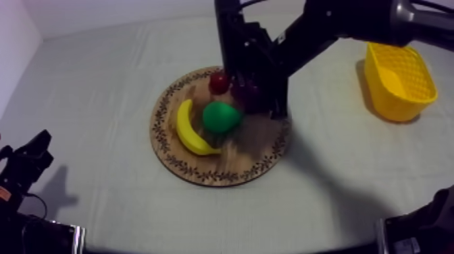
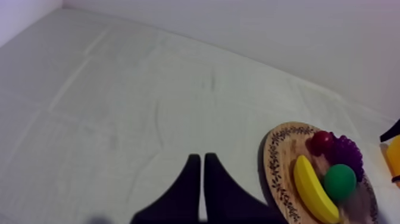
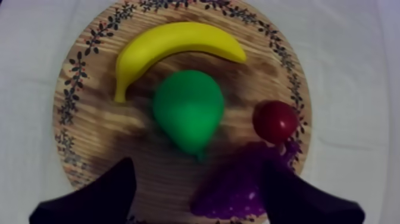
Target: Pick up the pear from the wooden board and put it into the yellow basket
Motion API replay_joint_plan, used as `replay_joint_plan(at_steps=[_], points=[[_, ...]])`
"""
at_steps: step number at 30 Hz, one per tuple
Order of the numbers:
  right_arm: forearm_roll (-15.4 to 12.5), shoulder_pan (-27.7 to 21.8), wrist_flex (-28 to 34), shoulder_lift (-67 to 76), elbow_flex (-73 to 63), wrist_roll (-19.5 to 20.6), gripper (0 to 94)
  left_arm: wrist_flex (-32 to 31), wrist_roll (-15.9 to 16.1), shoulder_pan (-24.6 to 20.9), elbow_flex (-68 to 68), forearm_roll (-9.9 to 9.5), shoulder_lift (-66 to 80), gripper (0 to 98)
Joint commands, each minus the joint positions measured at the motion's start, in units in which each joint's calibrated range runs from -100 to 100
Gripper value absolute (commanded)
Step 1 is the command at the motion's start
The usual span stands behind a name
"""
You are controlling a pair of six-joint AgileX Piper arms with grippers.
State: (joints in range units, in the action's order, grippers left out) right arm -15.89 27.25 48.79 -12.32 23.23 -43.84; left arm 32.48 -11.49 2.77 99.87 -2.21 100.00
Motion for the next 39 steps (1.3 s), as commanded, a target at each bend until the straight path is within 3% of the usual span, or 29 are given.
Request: replay_joint_plan(at_steps=[1, 11, 34, 39], points=[[-0.82, 0.17, -1.75, -1.66, -0.27, -0.75, 63.8, 0.01, 0.0, 0.01, 0.02, -0.02, 0.0, 0.1], [-2.16, 0.88, -7.25, -8.09, -4.19, -2.45, 61.2, 0.01, 0.04, 0.01, 0.02, -0.02, 0.0, 0.1], [2.03, 4.15, -7.45, -19.72, -10.17, 0.38, 57.7, 0.01, 0.01, 0.01, 0.02, -0.02, 0.0, 0.1], [2.69, 4.31, -8.18, -21.06, -10.33, 0.93, 49.1, 0.01, 0.03, 0.01, 0.02, -0.02, 0.0, 0.1]])
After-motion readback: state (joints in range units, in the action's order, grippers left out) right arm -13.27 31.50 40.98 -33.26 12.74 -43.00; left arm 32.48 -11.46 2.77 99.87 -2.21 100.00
